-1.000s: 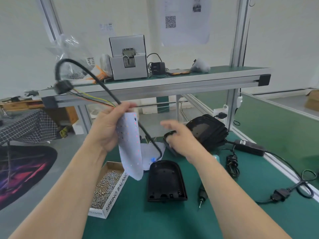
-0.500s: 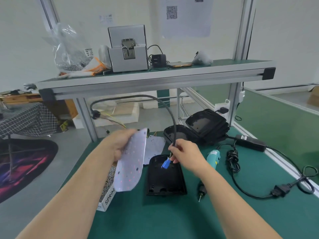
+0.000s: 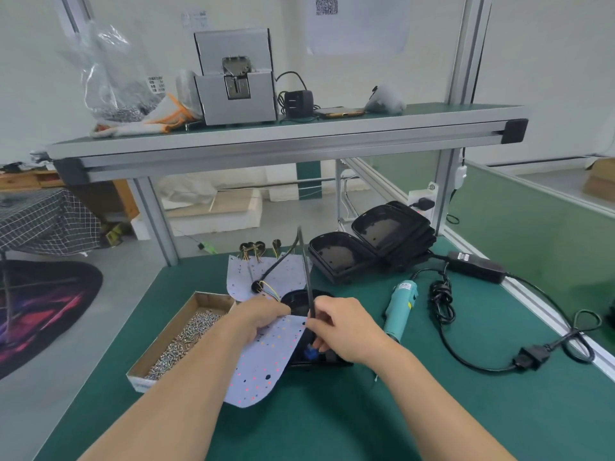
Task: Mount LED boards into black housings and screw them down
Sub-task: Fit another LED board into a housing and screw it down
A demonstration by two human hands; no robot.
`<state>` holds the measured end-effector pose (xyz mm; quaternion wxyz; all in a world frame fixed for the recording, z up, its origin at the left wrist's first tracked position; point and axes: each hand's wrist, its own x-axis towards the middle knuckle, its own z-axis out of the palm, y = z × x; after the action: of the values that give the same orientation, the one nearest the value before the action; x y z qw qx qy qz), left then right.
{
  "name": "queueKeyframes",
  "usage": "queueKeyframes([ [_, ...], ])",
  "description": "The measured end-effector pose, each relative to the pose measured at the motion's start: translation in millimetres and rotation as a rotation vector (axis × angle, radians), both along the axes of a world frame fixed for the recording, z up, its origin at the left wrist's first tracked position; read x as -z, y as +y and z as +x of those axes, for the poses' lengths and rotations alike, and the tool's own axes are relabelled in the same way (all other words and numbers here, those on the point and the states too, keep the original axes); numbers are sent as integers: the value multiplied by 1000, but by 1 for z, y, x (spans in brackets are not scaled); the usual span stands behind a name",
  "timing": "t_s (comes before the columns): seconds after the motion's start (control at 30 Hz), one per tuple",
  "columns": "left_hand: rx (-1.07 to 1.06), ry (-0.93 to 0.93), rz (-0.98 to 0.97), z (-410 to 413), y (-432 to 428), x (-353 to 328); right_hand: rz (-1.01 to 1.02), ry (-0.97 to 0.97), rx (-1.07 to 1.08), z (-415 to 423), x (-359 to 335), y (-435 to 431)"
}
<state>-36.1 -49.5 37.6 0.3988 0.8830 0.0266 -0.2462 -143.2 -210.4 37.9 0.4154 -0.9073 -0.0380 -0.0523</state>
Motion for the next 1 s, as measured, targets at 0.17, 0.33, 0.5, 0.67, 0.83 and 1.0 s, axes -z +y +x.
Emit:
queueKeyframes([
  [0.17,-60,69,-199,-3,10,-1,-198,-43,-33,0,-1,-2],
  [0.33,-97,81,-349,-7,14,-18,-371,-156,4,1,-7,-11],
  [0.5,-104,51,-448,-9,10,-35,-7,-430,237,-12,-13,-1],
  [0.67,-143,39,-525,-11,13,-49,761,-277,481,-16,-19,-13],
  [0.83,-132,53,-682,-20,12,-62,987,118,74,-21,-13,-14],
  [1.0,-92,28,-769,-29,11,-73,653,45,47,-16,-10,-2],
])
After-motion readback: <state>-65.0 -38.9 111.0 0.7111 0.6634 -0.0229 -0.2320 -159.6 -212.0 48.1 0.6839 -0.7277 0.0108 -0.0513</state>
